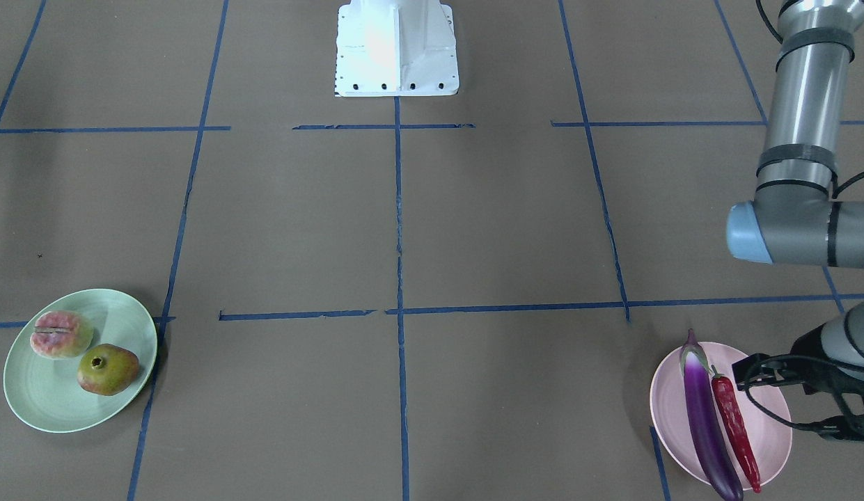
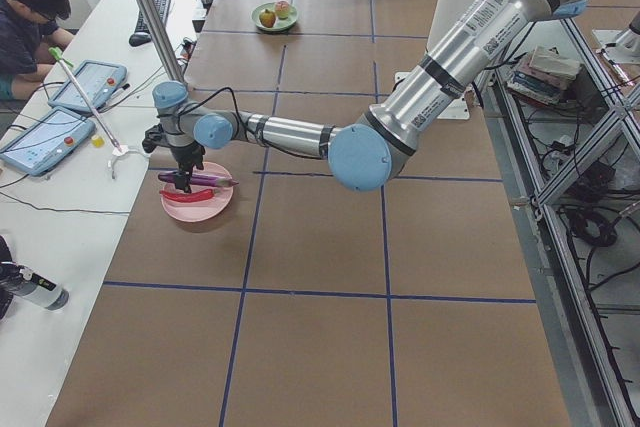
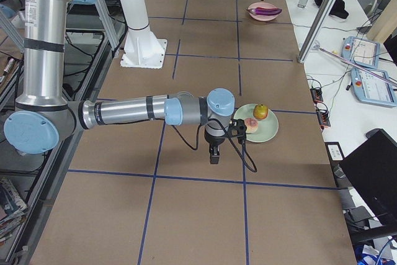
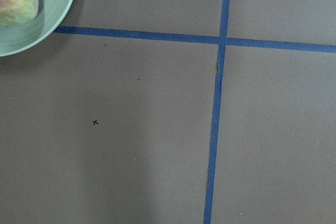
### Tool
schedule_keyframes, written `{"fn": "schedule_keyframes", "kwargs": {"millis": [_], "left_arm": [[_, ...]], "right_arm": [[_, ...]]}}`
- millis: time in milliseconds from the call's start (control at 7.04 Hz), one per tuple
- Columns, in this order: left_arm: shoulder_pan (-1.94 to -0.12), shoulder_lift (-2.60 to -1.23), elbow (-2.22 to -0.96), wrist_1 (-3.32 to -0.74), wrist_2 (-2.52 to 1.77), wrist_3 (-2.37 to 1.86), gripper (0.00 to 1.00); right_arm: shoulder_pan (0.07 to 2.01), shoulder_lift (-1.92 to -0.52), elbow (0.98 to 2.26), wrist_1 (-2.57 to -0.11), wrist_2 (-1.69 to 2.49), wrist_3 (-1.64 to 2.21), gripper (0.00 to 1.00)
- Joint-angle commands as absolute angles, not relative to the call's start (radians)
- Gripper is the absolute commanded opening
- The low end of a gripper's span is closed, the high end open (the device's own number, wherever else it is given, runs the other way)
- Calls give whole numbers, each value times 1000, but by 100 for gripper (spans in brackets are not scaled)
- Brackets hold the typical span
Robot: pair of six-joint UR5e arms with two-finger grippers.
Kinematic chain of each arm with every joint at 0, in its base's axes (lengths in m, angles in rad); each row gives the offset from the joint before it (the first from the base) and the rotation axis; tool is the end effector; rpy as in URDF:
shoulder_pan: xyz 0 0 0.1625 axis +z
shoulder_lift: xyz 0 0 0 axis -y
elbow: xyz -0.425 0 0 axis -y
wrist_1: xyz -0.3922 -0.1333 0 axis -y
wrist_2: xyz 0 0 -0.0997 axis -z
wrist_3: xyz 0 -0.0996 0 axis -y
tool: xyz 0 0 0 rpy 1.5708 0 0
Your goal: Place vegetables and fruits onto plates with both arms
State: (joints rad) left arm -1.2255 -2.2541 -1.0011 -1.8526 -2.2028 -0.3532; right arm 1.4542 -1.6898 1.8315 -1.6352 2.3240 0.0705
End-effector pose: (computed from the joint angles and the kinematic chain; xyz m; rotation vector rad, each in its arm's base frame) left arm 0.1943 -0.7601 0.4834 0.1456 0.7167 0.1174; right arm 0.0132 -0.4474 0.5938 0.0030 -0.7566 -0.0730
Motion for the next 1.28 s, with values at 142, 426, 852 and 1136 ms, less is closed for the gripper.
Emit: {"fn": "schedule_keyframes", "kwargs": {"millis": [142, 426, 852, 1136], "left_arm": [[-1402, -2108, -1191, -1582, -2250, 81, 100], [-1483, -1966, -1460, -1291, -2250, 187, 100], [-1496, -1671, -1650, -1372, -2255, 183, 100], [-1496, -1619, -1652, -1378, -2288, 184, 100]], "right_arm": [[1454, -1690, 1833, -1635, 2324, 71, 100], [1454, -1690, 1833, -1635, 2324, 71, 100], [1454, -1690, 1833, -1635, 2324, 71, 100], [1454, -1690, 1832, -1635, 2324, 69, 100]]}}
